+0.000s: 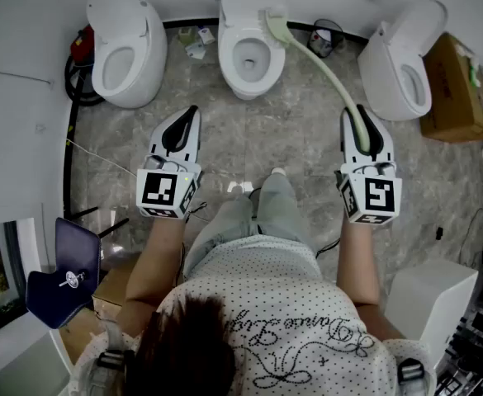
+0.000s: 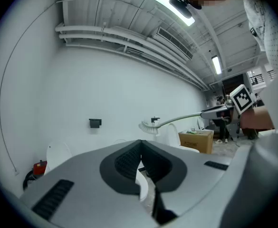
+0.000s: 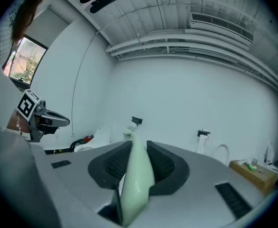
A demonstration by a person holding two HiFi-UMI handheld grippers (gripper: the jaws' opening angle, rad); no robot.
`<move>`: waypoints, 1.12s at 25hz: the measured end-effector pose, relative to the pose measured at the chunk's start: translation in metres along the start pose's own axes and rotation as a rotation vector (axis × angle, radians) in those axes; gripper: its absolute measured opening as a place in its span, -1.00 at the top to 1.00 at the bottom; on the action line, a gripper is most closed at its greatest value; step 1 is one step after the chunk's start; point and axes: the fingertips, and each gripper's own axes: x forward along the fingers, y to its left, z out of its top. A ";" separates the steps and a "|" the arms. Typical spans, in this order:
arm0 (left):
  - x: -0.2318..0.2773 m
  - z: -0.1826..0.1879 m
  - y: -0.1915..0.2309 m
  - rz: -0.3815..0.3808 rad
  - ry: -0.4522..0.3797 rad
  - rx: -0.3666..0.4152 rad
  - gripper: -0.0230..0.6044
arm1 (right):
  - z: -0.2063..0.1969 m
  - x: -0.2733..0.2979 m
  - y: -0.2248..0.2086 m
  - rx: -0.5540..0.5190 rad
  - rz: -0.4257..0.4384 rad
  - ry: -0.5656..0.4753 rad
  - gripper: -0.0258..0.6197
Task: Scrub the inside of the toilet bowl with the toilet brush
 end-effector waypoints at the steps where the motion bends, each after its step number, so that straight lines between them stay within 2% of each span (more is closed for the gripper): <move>1: -0.001 0.000 0.000 0.000 0.000 -0.002 0.91 | 0.000 0.000 0.001 0.000 0.001 -0.001 0.59; 6: -0.001 -0.002 0.003 -0.004 0.000 -0.002 0.91 | 0.002 0.003 0.004 0.015 0.008 -0.010 0.59; 11: 0.003 -0.001 0.008 -0.001 0.003 0.002 0.91 | 0.011 0.006 0.002 0.061 0.022 -0.065 0.59; 16: 0.013 -0.009 0.014 0.012 0.019 -0.015 0.91 | 0.007 0.021 -0.001 0.076 0.045 -0.053 0.59; 22: 0.040 -0.015 0.025 0.049 0.044 -0.027 0.91 | 0.001 0.061 -0.019 0.106 0.081 -0.053 0.59; 28: 0.088 -0.019 0.050 0.098 0.065 -0.036 0.91 | -0.002 0.126 -0.039 0.116 0.133 -0.058 0.59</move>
